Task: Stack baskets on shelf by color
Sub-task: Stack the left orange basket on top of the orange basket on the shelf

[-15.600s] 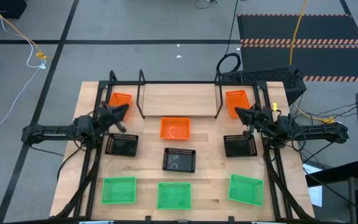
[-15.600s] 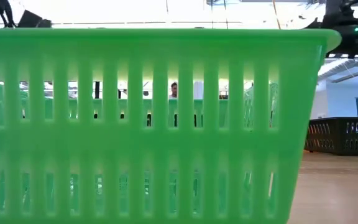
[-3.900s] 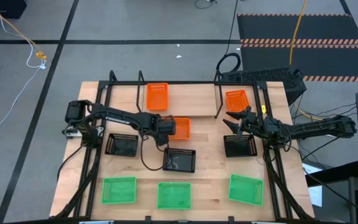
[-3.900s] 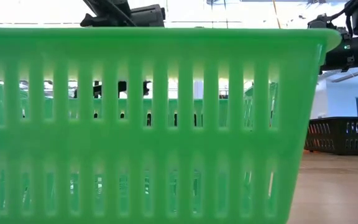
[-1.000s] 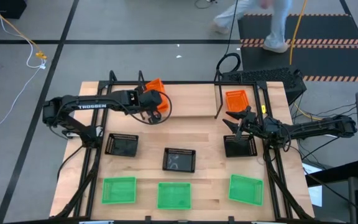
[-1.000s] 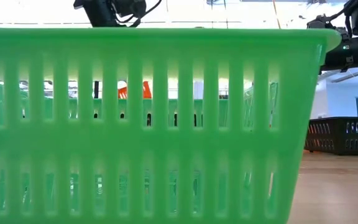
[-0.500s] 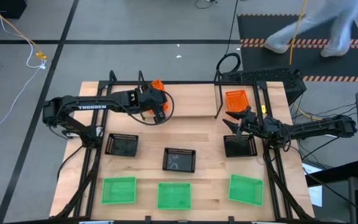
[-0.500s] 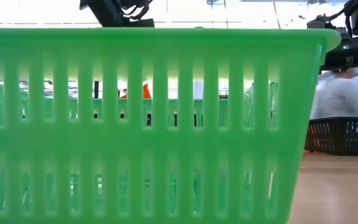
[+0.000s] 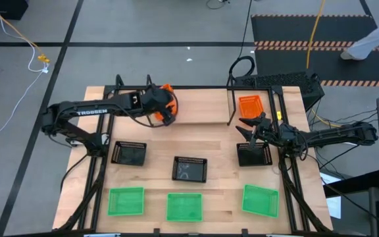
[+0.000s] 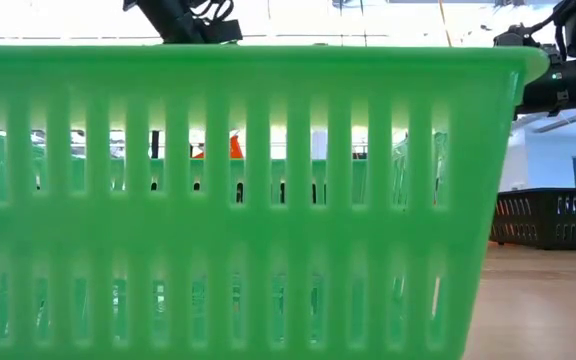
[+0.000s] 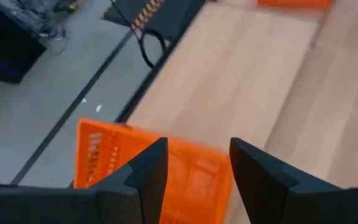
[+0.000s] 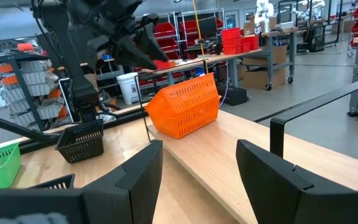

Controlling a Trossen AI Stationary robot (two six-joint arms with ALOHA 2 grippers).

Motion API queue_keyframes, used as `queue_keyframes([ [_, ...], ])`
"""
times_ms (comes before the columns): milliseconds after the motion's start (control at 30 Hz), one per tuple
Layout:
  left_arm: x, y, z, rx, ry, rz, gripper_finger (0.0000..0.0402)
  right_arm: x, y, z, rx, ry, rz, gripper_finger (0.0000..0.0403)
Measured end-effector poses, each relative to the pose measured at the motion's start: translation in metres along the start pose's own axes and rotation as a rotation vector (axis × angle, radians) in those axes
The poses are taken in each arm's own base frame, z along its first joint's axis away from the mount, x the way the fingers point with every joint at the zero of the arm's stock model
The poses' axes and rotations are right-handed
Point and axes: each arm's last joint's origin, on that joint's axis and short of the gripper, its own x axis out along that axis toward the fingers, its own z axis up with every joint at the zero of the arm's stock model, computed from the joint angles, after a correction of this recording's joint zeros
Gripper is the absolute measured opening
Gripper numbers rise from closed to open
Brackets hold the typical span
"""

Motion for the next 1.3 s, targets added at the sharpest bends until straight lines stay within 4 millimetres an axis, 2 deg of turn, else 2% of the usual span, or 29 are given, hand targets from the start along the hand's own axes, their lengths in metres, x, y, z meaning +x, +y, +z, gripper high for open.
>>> queue_keyframes([
  [300,0.013,0.007,-0.011,0.079,0.121,-0.133,0.0175,0.0,0.0,-0.002,0.01,0.016,-0.002,0.0199],
  [533,0.018,0.009,-0.013,0.104,0.136,-0.13,0.0175,0.0,0.0,-0.002,0.011,0.016,-0.002,0.0199],
  [867,0.044,0.004,-0.016,0.141,0.177,-0.133,0.0172,0.0,0.0,-0.002,0.008,0.016,-0.002,0.0199],
  [1000,0.05,0.003,-0.017,0.149,0.185,-0.129,0.0133,0.0,0.0,-0.002,0.008,0.014,-0.001,0.0199],
  [1200,0.048,0.004,-0.018,0.175,0.188,-0.132,0.0018,0.0,0.0,-0.002,0.008,0.014,-0.002,0.0199],
  [1300,0.042,0.005,-0.016,0.173,0.173,-0.131,0.0016,0.0,0.0,-0.002,0.001,0.014,-0.002,0.0199],
])
